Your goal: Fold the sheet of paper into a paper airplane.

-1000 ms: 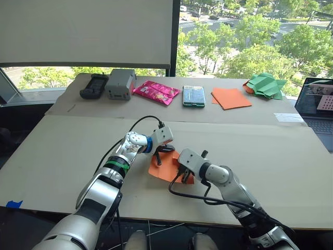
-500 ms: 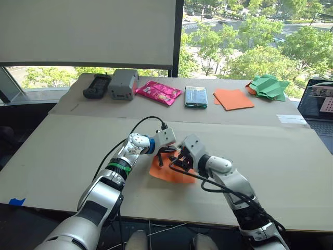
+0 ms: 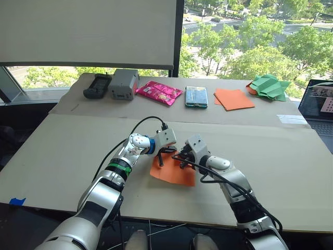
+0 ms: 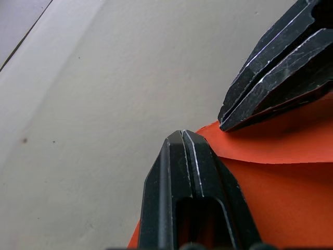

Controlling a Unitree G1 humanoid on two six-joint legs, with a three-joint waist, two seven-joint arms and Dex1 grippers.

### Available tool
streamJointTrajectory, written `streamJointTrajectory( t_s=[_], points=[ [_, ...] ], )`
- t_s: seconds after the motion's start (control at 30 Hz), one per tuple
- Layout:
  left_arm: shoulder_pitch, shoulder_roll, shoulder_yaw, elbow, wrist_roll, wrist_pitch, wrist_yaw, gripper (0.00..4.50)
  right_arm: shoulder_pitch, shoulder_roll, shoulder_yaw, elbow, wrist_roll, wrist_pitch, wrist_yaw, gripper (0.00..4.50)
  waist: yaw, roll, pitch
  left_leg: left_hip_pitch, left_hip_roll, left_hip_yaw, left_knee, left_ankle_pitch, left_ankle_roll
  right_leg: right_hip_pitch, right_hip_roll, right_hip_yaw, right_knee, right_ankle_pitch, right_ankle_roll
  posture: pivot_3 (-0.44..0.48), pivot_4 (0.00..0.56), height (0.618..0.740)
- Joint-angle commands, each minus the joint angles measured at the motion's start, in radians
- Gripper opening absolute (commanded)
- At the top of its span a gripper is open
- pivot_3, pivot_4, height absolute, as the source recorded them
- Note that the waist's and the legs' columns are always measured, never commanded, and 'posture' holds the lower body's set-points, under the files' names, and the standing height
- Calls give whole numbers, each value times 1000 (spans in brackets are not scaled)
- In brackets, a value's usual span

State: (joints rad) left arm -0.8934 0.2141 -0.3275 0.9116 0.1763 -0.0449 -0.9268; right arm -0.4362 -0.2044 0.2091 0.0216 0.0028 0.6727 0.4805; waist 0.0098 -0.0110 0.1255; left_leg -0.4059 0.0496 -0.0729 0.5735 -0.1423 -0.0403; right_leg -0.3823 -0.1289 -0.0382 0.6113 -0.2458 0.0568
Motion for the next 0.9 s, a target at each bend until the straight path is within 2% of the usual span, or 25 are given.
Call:
streamJointTrajectory(
  t_s=[0.03, 0.5, 0.9],
  points=[
    [46, -5, -52, 44, 52, 23, -13, 0, -28, 3, 24, 24, -16, -10, -14, 62, -1, 0, 0, 0, 0, 0, 0, 0, 0, 0, 0, 0, 0, 0, 0, 0, 150, 702],
    [49, -4, -50, 38, 59, 21, -15, 0, 20, -7, 49, 76, -19, 71, -16, 62, -1, 1, -10, 0, 0, 0, 0, 0, 0, 0, 0, 0, 0, 0, 0, 0, 150, 702],
    [50, -5, -52, 38, 60, 21, -14, 0, 90, -27, 45, 25, -8, 101, -7, 62, -1, 0, -13, 1, 0, 0, 0, -1, -1, 1, 0, 0, 0, -1, 0, 0, 150, 702]
  ],
)
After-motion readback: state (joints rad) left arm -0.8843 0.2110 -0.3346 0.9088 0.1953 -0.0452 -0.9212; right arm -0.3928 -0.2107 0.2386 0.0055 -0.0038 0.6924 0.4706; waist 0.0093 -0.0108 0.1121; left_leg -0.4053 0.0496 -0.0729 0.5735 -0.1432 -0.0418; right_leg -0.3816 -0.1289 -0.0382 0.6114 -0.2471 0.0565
